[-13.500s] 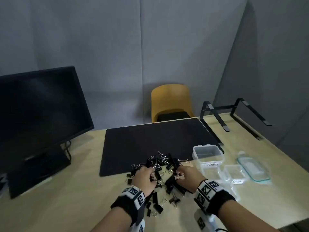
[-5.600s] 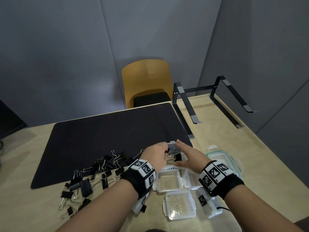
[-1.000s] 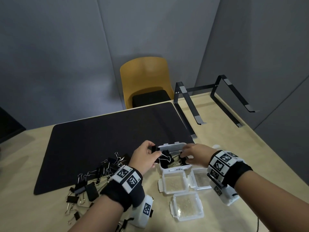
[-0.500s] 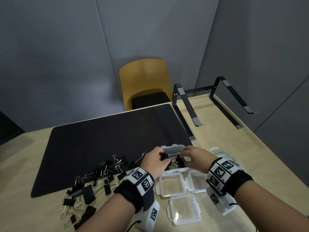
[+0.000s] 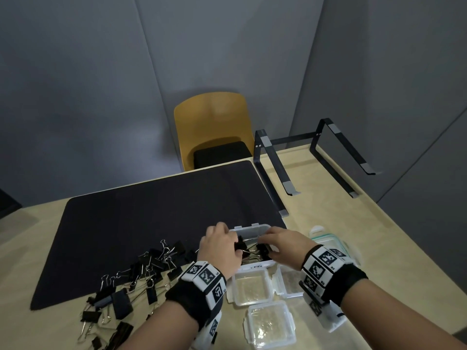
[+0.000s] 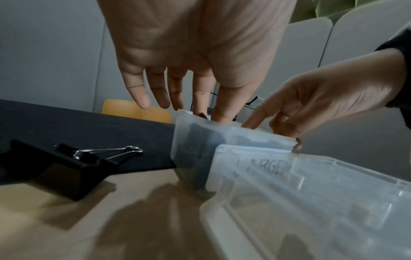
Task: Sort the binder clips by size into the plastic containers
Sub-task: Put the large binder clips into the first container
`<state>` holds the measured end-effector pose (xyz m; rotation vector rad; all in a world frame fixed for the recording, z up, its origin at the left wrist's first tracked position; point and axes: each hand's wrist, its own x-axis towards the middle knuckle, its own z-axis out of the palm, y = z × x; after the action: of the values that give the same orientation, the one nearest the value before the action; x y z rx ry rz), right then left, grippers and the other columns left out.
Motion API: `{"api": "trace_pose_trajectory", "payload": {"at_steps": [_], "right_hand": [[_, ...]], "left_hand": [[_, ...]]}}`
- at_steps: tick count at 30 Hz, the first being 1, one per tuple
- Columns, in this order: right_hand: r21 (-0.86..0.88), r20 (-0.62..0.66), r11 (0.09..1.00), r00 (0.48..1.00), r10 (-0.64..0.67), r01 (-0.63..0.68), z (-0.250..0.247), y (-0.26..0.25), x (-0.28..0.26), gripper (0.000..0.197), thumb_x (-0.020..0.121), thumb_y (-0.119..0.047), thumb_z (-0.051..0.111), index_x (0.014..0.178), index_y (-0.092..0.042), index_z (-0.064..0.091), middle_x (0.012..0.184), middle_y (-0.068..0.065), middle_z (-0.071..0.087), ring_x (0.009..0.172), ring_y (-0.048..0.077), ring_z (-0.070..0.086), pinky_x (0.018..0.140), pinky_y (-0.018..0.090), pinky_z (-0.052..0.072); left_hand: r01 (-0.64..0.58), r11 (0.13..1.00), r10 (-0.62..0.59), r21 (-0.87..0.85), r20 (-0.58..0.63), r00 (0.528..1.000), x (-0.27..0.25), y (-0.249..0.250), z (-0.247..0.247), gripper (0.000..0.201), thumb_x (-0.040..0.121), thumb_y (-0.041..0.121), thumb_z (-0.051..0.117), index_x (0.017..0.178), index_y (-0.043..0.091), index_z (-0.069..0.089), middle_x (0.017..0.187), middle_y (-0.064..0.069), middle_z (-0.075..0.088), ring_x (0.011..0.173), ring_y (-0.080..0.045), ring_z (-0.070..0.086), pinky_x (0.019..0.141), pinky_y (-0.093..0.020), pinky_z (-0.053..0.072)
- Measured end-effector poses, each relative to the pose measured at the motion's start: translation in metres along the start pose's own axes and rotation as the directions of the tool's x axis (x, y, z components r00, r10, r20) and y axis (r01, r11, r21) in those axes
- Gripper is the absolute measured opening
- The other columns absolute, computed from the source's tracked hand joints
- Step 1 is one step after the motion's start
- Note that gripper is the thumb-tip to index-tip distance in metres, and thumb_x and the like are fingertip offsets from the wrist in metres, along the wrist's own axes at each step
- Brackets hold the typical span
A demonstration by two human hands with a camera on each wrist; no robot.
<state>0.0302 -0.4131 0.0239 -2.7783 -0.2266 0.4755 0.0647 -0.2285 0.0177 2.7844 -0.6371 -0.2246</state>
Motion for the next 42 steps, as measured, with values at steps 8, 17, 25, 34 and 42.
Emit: {"api": "trace_pose_trajectory", "payload": {"at_steps": [8, 17, 25, 34, 42], "right_hand": [[-0.024, 0.041, 1.000, 0.999, 0.004, -0.003, -0.002, -0.002, 0.004, 0.034, 0.089, -0.017, 0.050, 0.120, -0.027, 0.060, 0.133, -0.004, 0.046, 0.107, 0.021, 0.058, 0.092, 0.031, 0.047], [-0.092, 0.052, 0.996, 0.999, 0.004, 0.001, 0.001, 0.001, 0.006, 0.027, 0.087, -0.023, 0.048, 0.106, -0.025, 0.067, 0.119, -0.004, 0.059, 0.104, 0.017, 0.058, 0.086, 0.033, 0.050], [-0.116, 0.090, 0.992, 0.995, 0.049, -0.038, 0.000, 0.003, 0.006, 0.024, 0.085, -0.028, 0.052, 0.106, -0.031, 0.064, 0.106, -0.006, 0.066, 0.095, 0.017, 0.061, 0.080, 0.033, 0.052], [-0.154, 0.064, 0.988, 0.998, 0.023, -0.013, -0.002, -0.006, 0.004, 0.033, 0.086, -0.017, 0.053, 0.117, -0.027, 0.060, 0.130, -0.009, 0.054, 0.109, 0.019, 0.058, 0.089, 0.033, 0.049], [-0.147, 0.098, 0.984, 0.988, 0.119, -0.103, -0.001, 0.002, 0.010, 0.043, 0.084, -0.030, 0.060, 0.125, -0.040, 0.053, 0.128, -0.011, 0.059, 0.112, 0.016, 0.058, 0.095, 0.033, 0.047]], "left_hand": [[0.083, 0.997, -0.083, 0.012, 0.118, 0.989, 0.003, 0.000, 0.003, 0.041, 0.087, 0.035, 0.053, 0.125, 0.022, 0.048, 0.135, 0.001, 0.035, 0.124, -0.022, 0.036, 0.101, -0.036, 0.040], [0.068, 0.997, -0.066, -0.027, 0.070, 0.995, 0.000, -0.012, 0.005, 0.032, 0.093, 0.040, 0.046, 0.121, 0.033, 0.061, 0.134, 0.008, 0.041, 0.126, -0.017, 0.035, 0.101, -0.033, 0.039], [0.134, 0.991, -0.128, -0.029, 0.160, 0.979, 0.003, -0.014, 0.008, 0.035, 0.095, 0.040, 0.042, 0.126, 0.033, 0.056, 0.130, 0.006, 0.047, 0.123, -0.018, 0.039, 0.094, -0.035, 0.044], [-0.014, 0.996, 0.006, -0.088, -0.087, 0.996, -0.008, -0.017, 0.014, 0.030, 0.092, 0.034, 0.053, 0.122, 0.034, 0.058, 0.131, 0.013, 0.040, 0.122, -0.009, 0.036, 0.095, -0.023, 0.042], [0.062, 0.991, -0.065, -0.121, -0.016, 0.998, -0.003, -0.021, 0.008, 0.027, 0.093, 0.037, 0.049, 0.116, 0.039, 0.064, 0.123, 0.011, 0.049, 0.118, -0.013, 0.040, 0.093, -0.030, 0.045]]}}
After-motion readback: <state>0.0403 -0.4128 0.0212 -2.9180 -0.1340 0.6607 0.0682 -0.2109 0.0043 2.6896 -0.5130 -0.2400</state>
